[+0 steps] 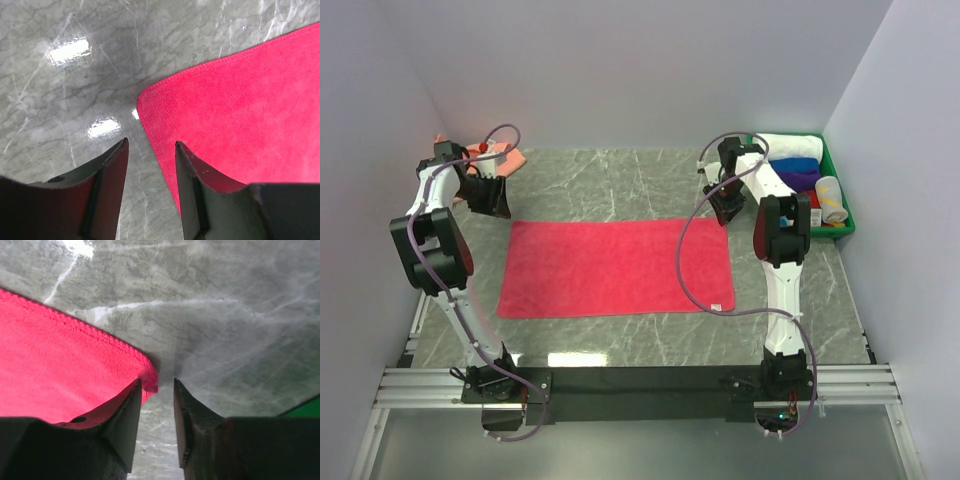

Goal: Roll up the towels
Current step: Fold the towel

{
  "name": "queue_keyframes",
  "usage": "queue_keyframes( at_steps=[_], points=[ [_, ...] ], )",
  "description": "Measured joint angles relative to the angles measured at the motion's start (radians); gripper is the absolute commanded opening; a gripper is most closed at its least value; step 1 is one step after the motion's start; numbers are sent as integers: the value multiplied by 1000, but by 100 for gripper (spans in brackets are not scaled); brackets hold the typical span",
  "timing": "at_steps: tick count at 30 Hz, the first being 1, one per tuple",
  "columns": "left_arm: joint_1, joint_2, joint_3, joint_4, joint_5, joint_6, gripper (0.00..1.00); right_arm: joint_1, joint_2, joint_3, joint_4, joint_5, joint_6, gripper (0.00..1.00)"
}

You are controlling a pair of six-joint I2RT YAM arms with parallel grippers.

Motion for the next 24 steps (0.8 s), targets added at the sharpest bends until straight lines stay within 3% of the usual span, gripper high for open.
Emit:
queue_keyframes(
  at_steps=[9,24],
  points=[
    [-16,16,1,1,-29,0,47,0,15,1,-1,-12,-10,0],
    [-55,171,103,6,-49,0,46,4,15,1,-3,-22,-23,0]
  ],
)
